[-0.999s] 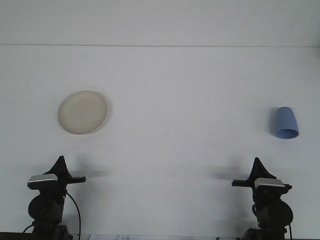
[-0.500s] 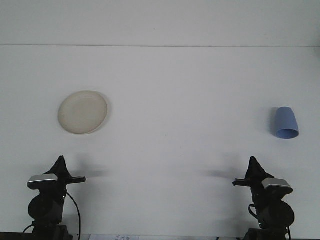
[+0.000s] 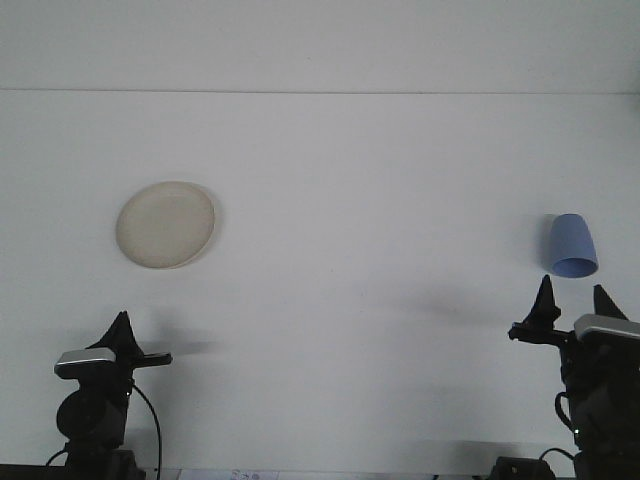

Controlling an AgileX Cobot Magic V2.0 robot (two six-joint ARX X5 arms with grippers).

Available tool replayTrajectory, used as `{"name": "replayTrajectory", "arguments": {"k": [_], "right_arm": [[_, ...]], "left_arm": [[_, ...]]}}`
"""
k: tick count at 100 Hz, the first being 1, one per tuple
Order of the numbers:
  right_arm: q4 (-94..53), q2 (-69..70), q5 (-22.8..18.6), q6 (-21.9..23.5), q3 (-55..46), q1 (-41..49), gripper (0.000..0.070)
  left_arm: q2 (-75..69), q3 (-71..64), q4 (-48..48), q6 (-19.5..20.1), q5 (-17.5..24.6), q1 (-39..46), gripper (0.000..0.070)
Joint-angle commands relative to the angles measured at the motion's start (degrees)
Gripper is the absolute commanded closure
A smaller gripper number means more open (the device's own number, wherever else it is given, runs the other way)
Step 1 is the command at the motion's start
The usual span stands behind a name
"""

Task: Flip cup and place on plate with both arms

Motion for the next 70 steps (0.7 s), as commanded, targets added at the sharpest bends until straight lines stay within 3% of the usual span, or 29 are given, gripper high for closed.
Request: {"name": "replayTrajectory", "arguments": {"k": [1, 15, 30, 48, 70], "right_arm": [[-2.0, 2.9, 2.0, -6.5, 2.1, 0.0, 0.0195], [-2.2, 9.6, 8.6, -13.6, 2.6, -0.9, 0.0195], [-1.0, 18.8, 9.1, -15.9, 2.6, -4.8, 0.0195], [3.1, 28.9, 7.6, -18.5, 2.6, -11.0, 0.0199], [8.9, 39.5, -1.9, -18.7, 2.6, -20.9, 0.0204]], "left_arm": [[0.0, -1.1, 0.6, 0.7, 0.1, 0.0, 0.0685], [0.0, -1.1, 0.6, 0.7, 0.1, 0.0, 0.0685], [0.0, -1.1, 0.6, 0.7, 0.1, 0.0, 0.0685], [0.0, -1.1, 0.6, 0.7, 0.1, 0.0, 0.0685], [0.0, -1.1, 0.6, 0.7, 0.1, 0.0, 0.0685]]}}
